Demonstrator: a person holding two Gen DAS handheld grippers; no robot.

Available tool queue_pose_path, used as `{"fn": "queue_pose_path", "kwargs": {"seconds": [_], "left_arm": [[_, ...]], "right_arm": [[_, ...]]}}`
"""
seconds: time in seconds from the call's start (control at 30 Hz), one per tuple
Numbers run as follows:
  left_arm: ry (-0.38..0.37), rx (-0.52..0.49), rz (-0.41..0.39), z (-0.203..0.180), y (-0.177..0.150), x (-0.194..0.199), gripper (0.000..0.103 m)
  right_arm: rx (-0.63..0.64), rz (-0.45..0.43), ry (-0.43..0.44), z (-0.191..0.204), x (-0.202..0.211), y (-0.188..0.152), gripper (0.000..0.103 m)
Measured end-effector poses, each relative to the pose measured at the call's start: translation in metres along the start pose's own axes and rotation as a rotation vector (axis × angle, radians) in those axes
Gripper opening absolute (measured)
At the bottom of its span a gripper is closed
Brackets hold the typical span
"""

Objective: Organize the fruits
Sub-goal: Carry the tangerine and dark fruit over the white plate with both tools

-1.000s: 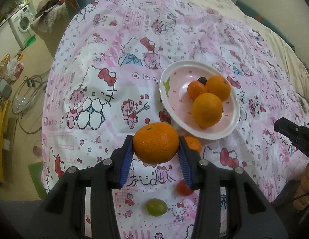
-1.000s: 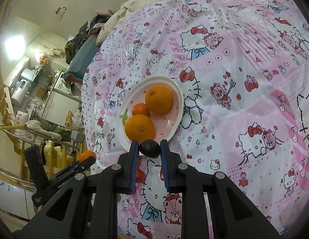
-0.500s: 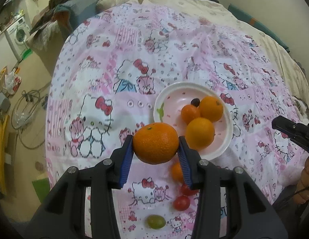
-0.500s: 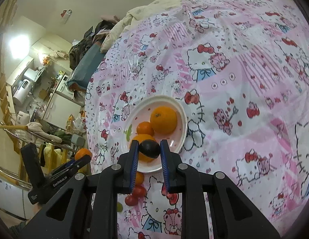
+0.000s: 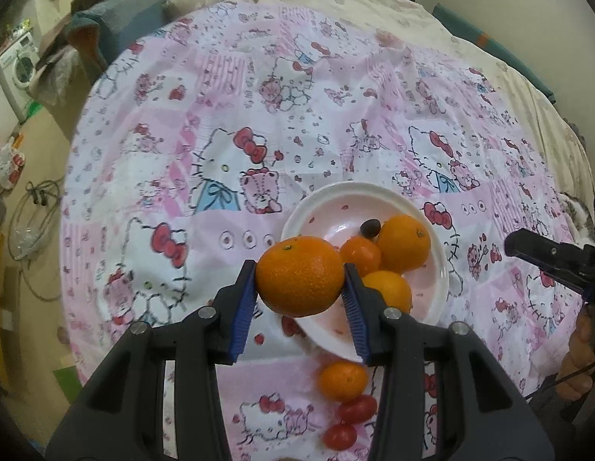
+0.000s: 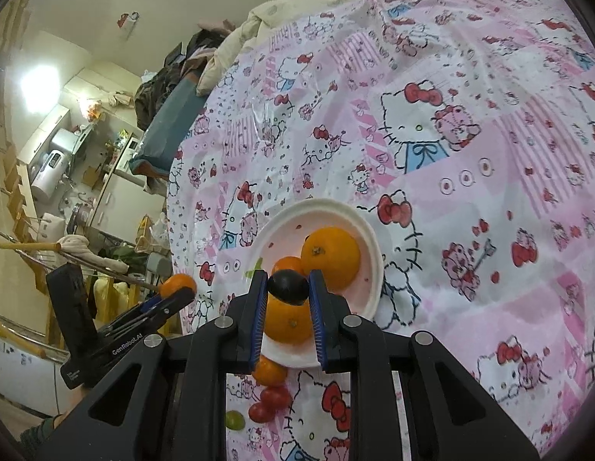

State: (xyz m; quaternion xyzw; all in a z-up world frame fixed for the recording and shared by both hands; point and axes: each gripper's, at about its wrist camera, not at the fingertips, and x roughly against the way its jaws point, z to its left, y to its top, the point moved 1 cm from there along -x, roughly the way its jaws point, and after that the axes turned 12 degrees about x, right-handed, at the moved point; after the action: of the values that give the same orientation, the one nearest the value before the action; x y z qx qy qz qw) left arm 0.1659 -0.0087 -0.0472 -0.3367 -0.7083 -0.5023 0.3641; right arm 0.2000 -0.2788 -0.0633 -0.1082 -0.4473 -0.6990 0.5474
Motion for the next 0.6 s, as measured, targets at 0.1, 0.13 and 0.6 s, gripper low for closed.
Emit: {"fn": "queue_pose_path", "kwargs": {"seconds": [0.1, 0.13, 0.6], "left_arm": [[0.000, -0.006, 0.026, -0.003, 0.006, -0.017, 0.039], [-0.002, -0.009, 0.033, -0.004, 0.007, -0.022, 0.039], [-0.018, -0.008, 0.152, -0.016, 0.009, -0.079, 0.040]], "right_arm": [[0.008, 0.041, -0.019, -0.004, -0.017, 0.005, 0.023], [0.008, 0.063, -0.024, -0.005, -0.023, 0.005, 0.023], [-0.015, 0.229, -0.069, -0.021, -0.071, -0.020, 0.024]]}}
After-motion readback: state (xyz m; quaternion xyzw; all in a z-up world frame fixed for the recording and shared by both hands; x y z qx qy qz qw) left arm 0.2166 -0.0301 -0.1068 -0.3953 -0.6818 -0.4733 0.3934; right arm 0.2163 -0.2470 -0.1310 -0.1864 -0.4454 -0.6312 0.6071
